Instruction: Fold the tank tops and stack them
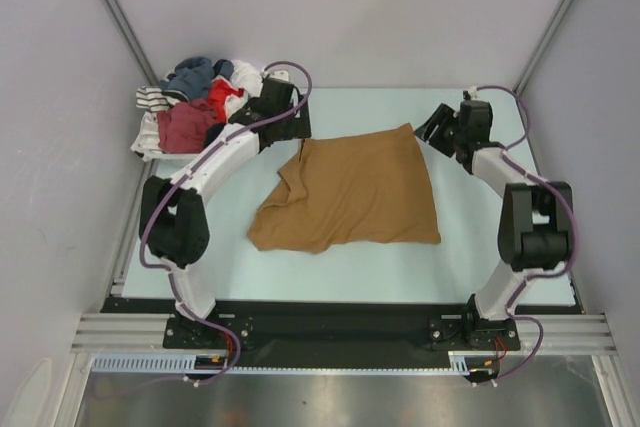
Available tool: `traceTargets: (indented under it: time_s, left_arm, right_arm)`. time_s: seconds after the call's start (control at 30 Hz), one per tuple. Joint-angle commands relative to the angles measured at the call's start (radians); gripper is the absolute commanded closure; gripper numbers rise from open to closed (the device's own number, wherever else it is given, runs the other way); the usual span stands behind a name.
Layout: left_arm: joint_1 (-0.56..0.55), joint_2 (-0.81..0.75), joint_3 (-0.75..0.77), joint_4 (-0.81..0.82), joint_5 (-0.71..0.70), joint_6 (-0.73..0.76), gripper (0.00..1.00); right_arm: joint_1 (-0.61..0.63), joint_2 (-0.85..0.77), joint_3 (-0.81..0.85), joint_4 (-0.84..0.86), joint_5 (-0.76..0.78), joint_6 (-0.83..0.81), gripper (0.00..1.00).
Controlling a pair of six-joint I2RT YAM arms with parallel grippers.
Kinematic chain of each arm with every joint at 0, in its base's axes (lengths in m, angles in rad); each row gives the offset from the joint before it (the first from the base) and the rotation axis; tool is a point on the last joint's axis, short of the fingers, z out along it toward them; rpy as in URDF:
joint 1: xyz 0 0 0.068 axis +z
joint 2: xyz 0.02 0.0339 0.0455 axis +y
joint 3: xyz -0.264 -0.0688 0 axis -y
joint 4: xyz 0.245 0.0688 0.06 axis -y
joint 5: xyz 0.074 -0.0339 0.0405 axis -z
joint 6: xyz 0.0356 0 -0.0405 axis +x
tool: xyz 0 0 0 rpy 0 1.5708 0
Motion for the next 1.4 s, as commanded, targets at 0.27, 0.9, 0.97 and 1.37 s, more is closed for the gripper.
traceTargets:
  time_s: [0.27,0.9,0.97,1.37]
  left_arm:
    - [-0.103,-0.137,-0.29,0.028,-0.034,0.04,0.21]
    - [-0.107,-0.017,-0.384,0.063,0.028,-0.032,0.53]
    - [-0.1,-0.011,-0.384,0.06,0.025,-0.042,0.81]
    - [0.103,-0.13,-0.365,0.088,-0.015,-0.091,1.0]
  right_arm:
    - [0.096,-0.504,-0.46,-0.102,0.1,-0.031,0.44]
    - [0.189,-0.597,-0.744,-0.044,0.278,-0.013,0.46]
    - [0.19,-0.607,-0.748,-0.009,0.281,-0.011,0.47]
    - [0.189,-0.581,-0.75,0.002,0.27,-0.011,0.51]
